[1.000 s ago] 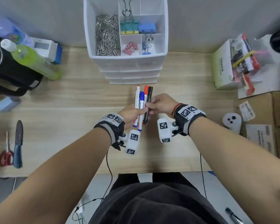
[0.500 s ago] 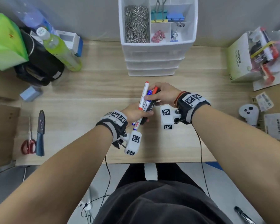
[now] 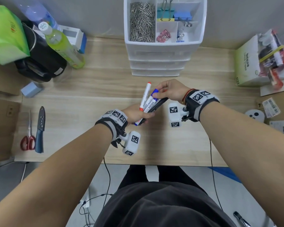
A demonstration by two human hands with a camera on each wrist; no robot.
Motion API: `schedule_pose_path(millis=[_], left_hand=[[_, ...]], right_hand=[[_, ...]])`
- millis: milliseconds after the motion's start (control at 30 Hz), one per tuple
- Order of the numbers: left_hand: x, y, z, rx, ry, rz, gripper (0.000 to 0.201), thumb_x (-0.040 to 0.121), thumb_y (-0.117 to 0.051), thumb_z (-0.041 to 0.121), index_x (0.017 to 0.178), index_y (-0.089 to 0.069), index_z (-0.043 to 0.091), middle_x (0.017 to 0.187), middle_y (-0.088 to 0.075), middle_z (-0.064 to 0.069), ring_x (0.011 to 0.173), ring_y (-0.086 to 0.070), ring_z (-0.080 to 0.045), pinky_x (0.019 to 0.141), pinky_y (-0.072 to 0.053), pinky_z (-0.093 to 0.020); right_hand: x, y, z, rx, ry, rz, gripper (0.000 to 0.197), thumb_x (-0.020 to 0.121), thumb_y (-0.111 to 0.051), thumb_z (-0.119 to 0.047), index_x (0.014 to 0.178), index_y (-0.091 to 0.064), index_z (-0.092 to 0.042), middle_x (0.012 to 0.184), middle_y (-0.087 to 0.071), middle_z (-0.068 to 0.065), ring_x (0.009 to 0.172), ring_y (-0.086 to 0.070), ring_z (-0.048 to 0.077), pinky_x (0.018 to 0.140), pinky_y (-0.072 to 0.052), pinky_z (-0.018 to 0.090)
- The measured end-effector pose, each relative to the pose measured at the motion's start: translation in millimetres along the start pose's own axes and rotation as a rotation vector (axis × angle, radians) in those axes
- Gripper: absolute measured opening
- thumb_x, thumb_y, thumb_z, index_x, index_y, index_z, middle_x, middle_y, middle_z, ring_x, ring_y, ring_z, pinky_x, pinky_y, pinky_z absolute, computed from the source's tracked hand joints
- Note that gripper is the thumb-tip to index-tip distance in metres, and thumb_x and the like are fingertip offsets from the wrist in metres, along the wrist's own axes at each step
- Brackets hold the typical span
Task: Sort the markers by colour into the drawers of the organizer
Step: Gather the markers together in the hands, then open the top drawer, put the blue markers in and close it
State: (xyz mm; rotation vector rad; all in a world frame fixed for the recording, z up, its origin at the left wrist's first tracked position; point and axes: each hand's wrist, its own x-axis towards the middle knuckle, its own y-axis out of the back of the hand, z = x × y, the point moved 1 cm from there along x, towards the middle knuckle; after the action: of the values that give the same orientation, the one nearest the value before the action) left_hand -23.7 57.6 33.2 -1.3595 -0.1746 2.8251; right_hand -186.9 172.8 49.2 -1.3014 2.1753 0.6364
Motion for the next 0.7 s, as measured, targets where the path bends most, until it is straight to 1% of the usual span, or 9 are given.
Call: schedule_pose_path(millis=[133,233,300,367,467,533,600,667,700], left_hand=[[5.5,-1.0,3.1,-0.007,0.062,0.018,0.014,0.091,-0.069,0.022,0.1,-0.06,0.014,0.086,-0.059,-0.007,0.063,-0.054,-0.012,0.058,-0.043,-0.022],[10.5,-1.6,3.9,-0.022,0.084,0.026,0.01,0.092,-0.067,0.019,0.098,-0.061,0.014,0.079,-0.059,-0.001,0.057,-0.05,-0.009,0.052,-0.042,-0.019],[14.8,-4.6,4.8,-0.016,0.096,0.029,0.008,0.092,-0.066,0.018,0.097,-0.061,0.014,0.078,-0.059,-0.001,0.054,-0.048,-0.009,0.047,-0.04,-0.018],[19.3,-8.6,5.0,-0.001,0.103,0.02,0.008,0.093,-0.065,0.018,0.098,-0.06,0.013,0.079,-0.058,-0.003,0.054,-0.047,-0.01,0.044,-0.039,-0.018],[23.5,-13.3,5.3,0.0,0.103,-0.002,0.012,0.094,-0.064,0.018,0.102,-0.058,0.013,0.077,-0.058,-0.004,0.053,-0.044,-0.01,0.043,-0.037,-0.019],[26.8,-13.7,2.9,-0.004,0.105,-0.02,0.014,0.094,-0.064,0.018,0.105,-0.058,0.012,0.074,-0.057,-0.002,0.052,-0.042,-0.009,0.044,-0.036,-0.019],[28.7,-11.6,-1.0,-0.02,0.102,-0.016,0.015,0.094,-0.063,0.019,0.105,-0.057,0.01,0.073,-0.052,-0.001,0.051,-0.04,-0.008,0.043,-0.034,-0.018],[30.5,-7.8,-5.1,0.018,0.109,0.012,0.012,0.096,-0.061,0.021,0.099,-0.057,0.01,0.073,-0.047,-0.002,0.053,-0.038,-0.009,0.044,-0.033,-0.018],[31.2,-5.6,-6.2,0.103,0.118,0.04,0.013,0.096,-0.059,0.024,0.093,-0.056,0.012,0.073,-0.047,-0.002,0.053,-0.037,-0.01,0.046,-0.034,-0.02]], right_hand=[[-4.6,10.9,7.5,0.112,-0.014,0.142,0.012,0.088,-0.073,-0.008,0.099,-0.07,-0.004,0.066,-0.072,-0.006,0.052,-0.062,-0.002,0.052,-0.045,0.011],[-7.3,16.6,15.6,0.256,-0.034,0.228,0.012,0.092,-0.067,-0.007,0.102,-0.066,-0.001,0.066,-0.072,-0.002,0.048,-0.063,0.001,0.049,-0.045,0.015],[-6.5,17.9,19.9,0.294,-0.039,0.258,0.013,0.093,-0.067,-0.009,0.104,-0.065,-0.001,0.075,-0.07,0.005,0.05,-0.064,0.003,0.051,-0.047,0.016],[-6.5,15.7,20.9,0.325,-0.043,0.235,0.015,0.093,-0.067,-0.01,0.105,-0.064,0.0,0.08,-0.069,0.008,0.054,-0.066,0.007,0.055,-0.051,0.018],[-11.6,11.9,15.8,0.309,-0.051,0.133,0.022,0.091,-0.07,-0.008,0.108,-0.066,0.005,0.071,-0.072,0.004,0.053,-0.069,0.007,0.05,-0.053,0.017],[-12.7,14.5,15.9,0.276,-0.053,0.094,0.029,0.087,-0.074,-0.01,0.106,-0.068,0.011,0.074,-0.075,0.005,0.06,-0.072,0.011,0.057,-0.058,0.019],[-11.8,22.2,18.3,0.266,-0.055,0.163,0.029,0.085,-0.077,-0.012,0.101,-0.069,0.011,0.078,-0.074,0.008,0.059,-0.072,0.011,0.059,-0.057,0.018],[-13.8,32.8,22.4,0.286,-0.062,0.307,0.026,0.086,-0.077,-0.017,0.095,-0.07,0.007,0.072,-0.071,0.006,0.046,-0.061,0.003,0.051,-0.05,0.012],[-15.4,39.0,25.8,0.298,-0.072,0.376,0.025,0.087,-0.076,-0.019,0.093,-0.071,0.004,0.066,-0.068,0.003,0.04,-0.054,0.001,0.047,-0.046,0.012]])
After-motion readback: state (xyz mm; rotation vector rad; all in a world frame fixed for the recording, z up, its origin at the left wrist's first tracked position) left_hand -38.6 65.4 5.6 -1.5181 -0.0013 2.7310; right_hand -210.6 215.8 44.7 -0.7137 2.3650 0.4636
